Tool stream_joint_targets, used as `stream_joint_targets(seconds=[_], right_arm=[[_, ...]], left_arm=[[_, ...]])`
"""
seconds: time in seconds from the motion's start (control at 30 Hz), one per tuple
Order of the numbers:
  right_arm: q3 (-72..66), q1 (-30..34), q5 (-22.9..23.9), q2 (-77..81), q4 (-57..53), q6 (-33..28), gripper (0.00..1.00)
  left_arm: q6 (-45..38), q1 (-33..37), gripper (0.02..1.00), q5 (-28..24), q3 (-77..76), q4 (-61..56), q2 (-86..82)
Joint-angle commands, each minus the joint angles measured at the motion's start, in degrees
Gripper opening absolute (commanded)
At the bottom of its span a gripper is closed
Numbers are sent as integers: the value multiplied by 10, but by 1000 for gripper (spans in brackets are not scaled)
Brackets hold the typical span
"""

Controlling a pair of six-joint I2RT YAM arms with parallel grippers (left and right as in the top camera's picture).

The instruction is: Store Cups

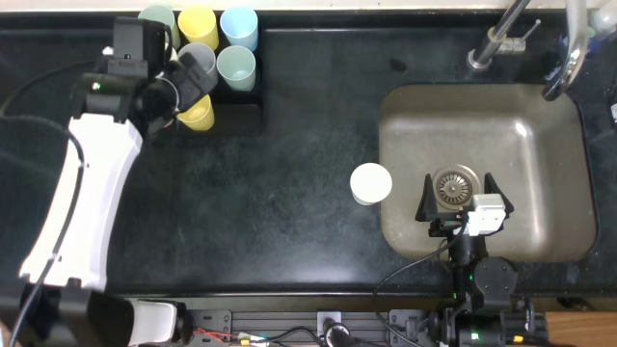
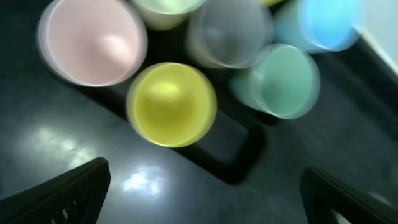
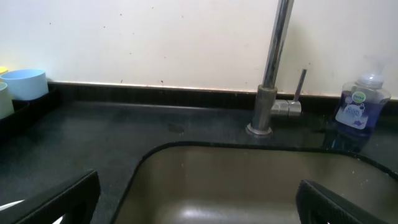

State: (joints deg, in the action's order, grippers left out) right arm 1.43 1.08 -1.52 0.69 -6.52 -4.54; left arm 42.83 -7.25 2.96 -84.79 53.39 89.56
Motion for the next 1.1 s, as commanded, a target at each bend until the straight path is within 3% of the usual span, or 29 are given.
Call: stream_joint_targets(seconds=[0.03, 0.27, 0.4, 0.77, 0.87, 1.0, 1.1], right_arm=[[-3, -2, -3, -5, 3, -2, 996], [-3, -2, -3, -5, 3, -2, 998], [-3, -2, -3, -5, 3, -2, 998], [-3, -2, -3, -5, 3, -2, 998], [-3, -2, -3, -5, 3, -2, 998], [-3, -2, -3, -5, 3, -2, 998], [-3, -2, -3, -5, 3, -2, 998]], left_arm=[[-99, -106, 1000, -7, -12, -54, -6], [-197, -335, 1000, 101, -11, -173, 35], [-196, -410, 1000, 111, -10, -138, 58], [-160, -434, 1000, 132, 10, -143, -22], [-164, -433, 998, 124, 100, -270, -88], [-164, -409, 1000, 43, 310, -583, -206], [-157, -375, 1000, 14, 447, -765, -285]])
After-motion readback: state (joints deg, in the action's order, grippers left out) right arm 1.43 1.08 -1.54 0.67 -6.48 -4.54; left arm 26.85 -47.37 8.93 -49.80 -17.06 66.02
